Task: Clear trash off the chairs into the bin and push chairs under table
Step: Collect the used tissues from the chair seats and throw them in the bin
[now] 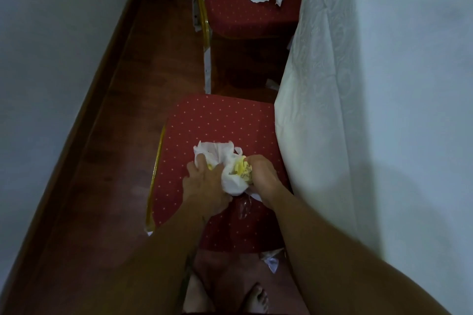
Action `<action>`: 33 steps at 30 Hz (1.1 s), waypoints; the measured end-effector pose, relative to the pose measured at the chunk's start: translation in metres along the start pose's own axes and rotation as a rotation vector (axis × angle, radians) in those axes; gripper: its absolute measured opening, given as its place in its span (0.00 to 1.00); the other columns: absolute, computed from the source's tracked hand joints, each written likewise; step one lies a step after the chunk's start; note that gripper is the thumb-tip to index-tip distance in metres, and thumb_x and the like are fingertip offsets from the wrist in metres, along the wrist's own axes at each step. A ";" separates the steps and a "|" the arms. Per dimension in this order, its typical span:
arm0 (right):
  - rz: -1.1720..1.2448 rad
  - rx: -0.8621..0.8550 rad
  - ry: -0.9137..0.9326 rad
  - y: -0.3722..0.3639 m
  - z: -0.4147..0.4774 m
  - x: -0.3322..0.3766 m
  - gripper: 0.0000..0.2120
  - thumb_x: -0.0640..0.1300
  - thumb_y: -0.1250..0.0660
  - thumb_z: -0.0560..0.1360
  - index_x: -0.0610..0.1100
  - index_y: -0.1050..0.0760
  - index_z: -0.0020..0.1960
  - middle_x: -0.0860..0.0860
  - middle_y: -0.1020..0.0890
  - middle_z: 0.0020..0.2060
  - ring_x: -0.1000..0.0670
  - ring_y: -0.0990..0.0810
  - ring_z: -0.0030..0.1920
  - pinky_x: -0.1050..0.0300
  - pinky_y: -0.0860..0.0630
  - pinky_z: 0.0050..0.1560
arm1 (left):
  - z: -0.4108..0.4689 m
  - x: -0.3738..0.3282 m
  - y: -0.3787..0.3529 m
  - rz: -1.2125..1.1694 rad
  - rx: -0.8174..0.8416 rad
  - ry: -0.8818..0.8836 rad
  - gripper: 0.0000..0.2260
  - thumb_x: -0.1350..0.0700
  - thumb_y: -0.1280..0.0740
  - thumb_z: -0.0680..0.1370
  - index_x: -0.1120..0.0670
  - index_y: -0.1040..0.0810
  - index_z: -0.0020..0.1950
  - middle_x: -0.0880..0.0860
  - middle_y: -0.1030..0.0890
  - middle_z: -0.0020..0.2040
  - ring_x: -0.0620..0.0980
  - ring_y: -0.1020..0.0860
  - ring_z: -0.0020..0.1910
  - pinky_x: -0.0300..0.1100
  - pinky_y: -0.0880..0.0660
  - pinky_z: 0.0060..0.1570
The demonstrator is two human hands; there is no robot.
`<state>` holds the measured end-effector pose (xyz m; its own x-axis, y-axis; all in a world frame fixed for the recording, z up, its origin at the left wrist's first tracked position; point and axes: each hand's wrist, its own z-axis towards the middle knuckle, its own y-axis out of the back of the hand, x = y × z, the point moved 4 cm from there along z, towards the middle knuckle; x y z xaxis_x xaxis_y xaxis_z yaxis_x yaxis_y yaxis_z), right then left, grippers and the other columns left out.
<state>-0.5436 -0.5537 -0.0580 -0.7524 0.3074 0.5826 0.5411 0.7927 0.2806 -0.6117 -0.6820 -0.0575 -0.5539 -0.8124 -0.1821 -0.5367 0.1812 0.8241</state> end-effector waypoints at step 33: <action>-1.467 -0.123 0.379 -0.022 -0.031 -0.043 0.41 0.55 0.26 0.68 0.54 0.42 0.75 0.40 0.43 0.72 0.34 0.36 0.68 0.49 0.19 0.53 | -0.017 0.075 0.010 -0.339 -0.190 0.027 0.14 0.61 0.30 0.70 0.61 0.19 0.55 0.58 0.22 0.56 0.61 0.20 0.46 0.49 0.25 0.45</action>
<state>-0.5113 -0.6004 -0.0658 -0.5090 -0.8538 -0.1095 -0.5352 0.2143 0.8171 -0.6475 -0.7502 -0.0540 -0.3469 -0.8234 -0.4491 -0.5577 -0.2039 0.8046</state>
